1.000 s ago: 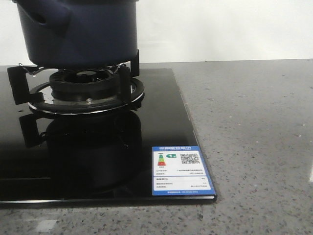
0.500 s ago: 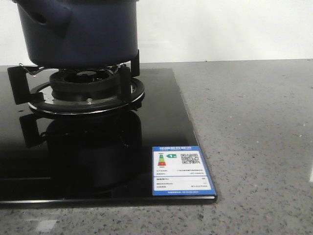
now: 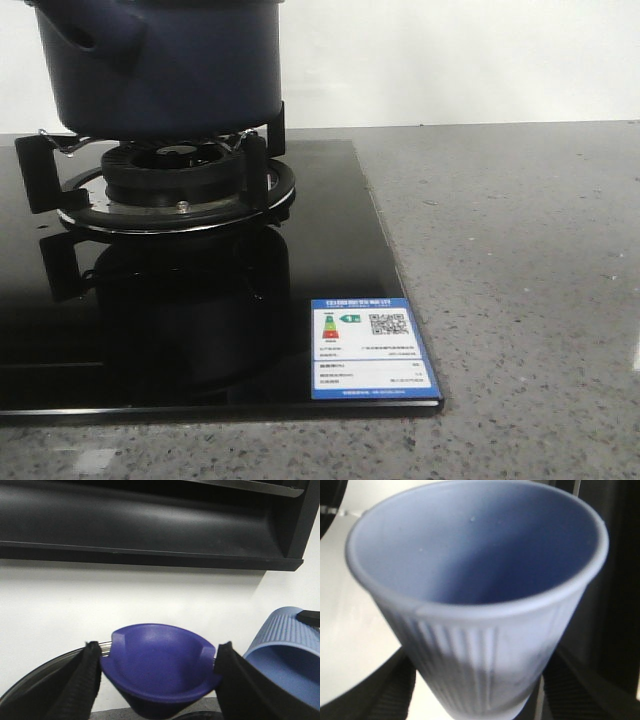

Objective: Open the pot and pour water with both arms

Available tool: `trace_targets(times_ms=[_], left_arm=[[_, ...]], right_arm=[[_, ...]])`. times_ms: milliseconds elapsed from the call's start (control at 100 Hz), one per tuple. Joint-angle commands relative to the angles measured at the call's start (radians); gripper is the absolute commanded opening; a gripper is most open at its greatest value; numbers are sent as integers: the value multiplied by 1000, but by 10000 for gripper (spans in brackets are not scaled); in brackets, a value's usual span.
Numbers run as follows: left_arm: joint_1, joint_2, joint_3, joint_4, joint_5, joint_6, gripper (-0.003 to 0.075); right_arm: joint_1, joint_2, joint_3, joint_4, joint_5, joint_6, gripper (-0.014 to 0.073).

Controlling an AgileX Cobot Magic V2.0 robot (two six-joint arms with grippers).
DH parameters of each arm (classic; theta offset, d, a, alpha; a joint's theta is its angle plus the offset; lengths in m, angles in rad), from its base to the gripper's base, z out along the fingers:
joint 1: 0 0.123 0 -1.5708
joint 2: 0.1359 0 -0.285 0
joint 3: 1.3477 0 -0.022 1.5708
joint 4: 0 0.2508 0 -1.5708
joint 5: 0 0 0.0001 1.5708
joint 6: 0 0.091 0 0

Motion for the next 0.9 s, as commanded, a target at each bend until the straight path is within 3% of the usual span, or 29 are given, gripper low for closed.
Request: trace_targets(times_ms=[0,250,380,560,720,890], left_arm=[[4,-24,-40,0,-94,2,377],[4,-24,-40,0,-94,2,377],[4,-24,-40,0,-94,2,377],[4,-24,-40,0,-94,2,377],[4,-24,-40,0,-94,2,377],[4,-24,-40,0,-94,2,377]], right_arm=[[0,-48,-42,-2,30,97,267],[-4,-90,-42,50,135,407,267],[-12,-136,-42,227,268,509,267],[-94,-207,-42,526,407,515,267],[-220,-314,37,782,285,517,267],[-339,-461,292,854,88,574,267]])
